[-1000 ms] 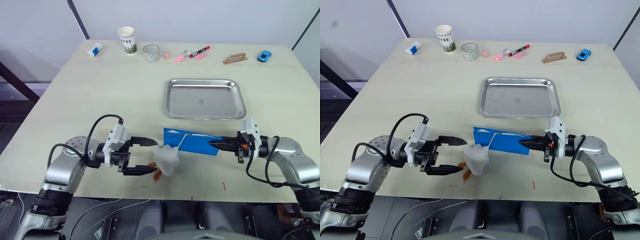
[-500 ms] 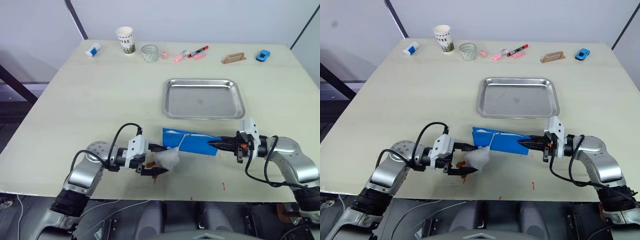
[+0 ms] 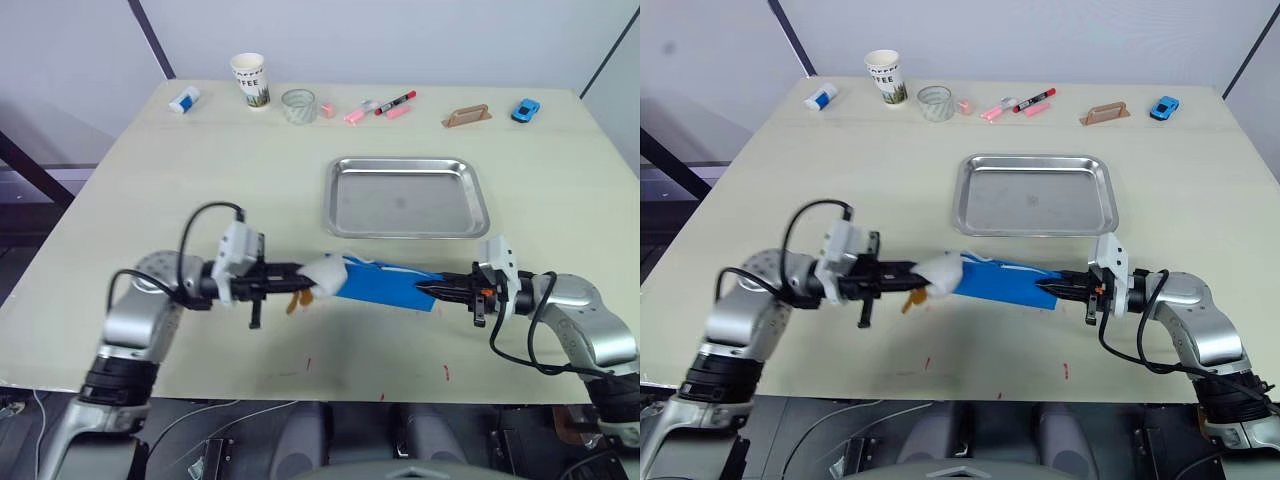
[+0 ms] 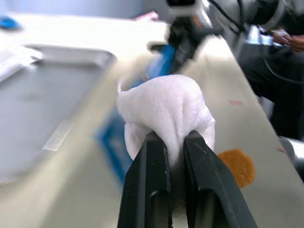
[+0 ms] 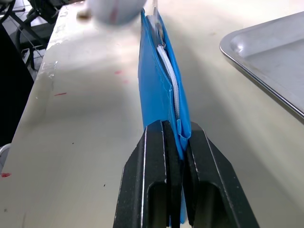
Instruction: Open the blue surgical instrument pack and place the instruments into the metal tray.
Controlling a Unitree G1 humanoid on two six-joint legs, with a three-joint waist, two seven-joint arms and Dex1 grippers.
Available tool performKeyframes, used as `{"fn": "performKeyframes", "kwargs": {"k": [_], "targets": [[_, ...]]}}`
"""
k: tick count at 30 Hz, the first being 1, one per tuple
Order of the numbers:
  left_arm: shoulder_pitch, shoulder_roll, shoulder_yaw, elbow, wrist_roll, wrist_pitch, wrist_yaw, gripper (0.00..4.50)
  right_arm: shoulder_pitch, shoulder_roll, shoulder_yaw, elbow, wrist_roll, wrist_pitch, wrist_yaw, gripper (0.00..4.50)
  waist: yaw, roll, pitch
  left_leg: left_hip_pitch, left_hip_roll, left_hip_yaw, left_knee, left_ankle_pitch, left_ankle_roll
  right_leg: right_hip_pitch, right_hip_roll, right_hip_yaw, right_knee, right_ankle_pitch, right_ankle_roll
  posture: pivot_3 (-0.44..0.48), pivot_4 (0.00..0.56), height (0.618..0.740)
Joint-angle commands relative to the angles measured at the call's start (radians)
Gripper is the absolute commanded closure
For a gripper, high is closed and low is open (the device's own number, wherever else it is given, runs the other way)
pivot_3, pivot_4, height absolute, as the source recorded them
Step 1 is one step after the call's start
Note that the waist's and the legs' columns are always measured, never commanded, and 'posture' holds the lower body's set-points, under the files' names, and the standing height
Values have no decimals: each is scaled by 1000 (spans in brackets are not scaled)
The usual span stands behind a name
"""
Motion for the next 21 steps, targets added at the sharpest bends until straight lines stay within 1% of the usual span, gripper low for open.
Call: {"fn": "performKeyframes", "kwargs": {"k": [1, 4, 9, 14, 16, 19, 21], "targets": [[-39, 23, 75, 27, -50, 54, 34, 4454, 9, -11, -13, -10, -7, -21, 3, 4500, 0, 0, 0, 0, 0, 0, 0, 0, 0, 0, 0, 0, 0, 0, 0, 0, 150, 740], [-55, 39, 99, 66, -30, 58, 51, 4454, 15, -2, -18, -7, -7, -39, -2, 4500, 0, 0, 0, 0, 0, 0, 0, 0, 0, 0, 0, 0, 0, 0, 0, 0, 150, 740], [-42, 83, 109, 151, 25, 11, 39, 4454, 37, -7, -39, -16, 17, -46, 5, 4500, 0, 0, 0, 0, 0, 0, 0, 0, 0, 0, 0, 0, 0, 0, 0, 0, 150, 740], [-28, 98, 117, 185, 43, -5, 28, 4454, 50, -9, -80, -37, 97, -15, 24, 4500, 5, 0, 0, 0, 0, 0, 0, 0, 0, 0, 0, -1, 0, 0, 0, 0, 150, 740], [-15, 99, 114, 185, 49, -9, 28, 4454, 48, -4, -105, -57, 154, 18, 30, 4500, 3, 0, 0, 0, 0, 0, 0, 0, 0, 0, 0, 0, 0, 0, 0, 0, 150, 740], [21, 88, 100, 159, 51, -6, 30, 4454, 31, 22, -149, -85, 268, 88, 14, 4500, 0, 0, 1, 0, 0, 0, 0, 0, 0, 0, 0, 0, 0, 0, 0, 0, 150, 740], [46, 82, 90, 133, 46, 3, 29, 4454, 21, 35, -166, -96, 312, 121, 1, 4500, -2, 0, 1, 0, 1, 0, -1, 0, 0, 0, 0, 0, 0, 0, 0, 0, 150, 740]]}}
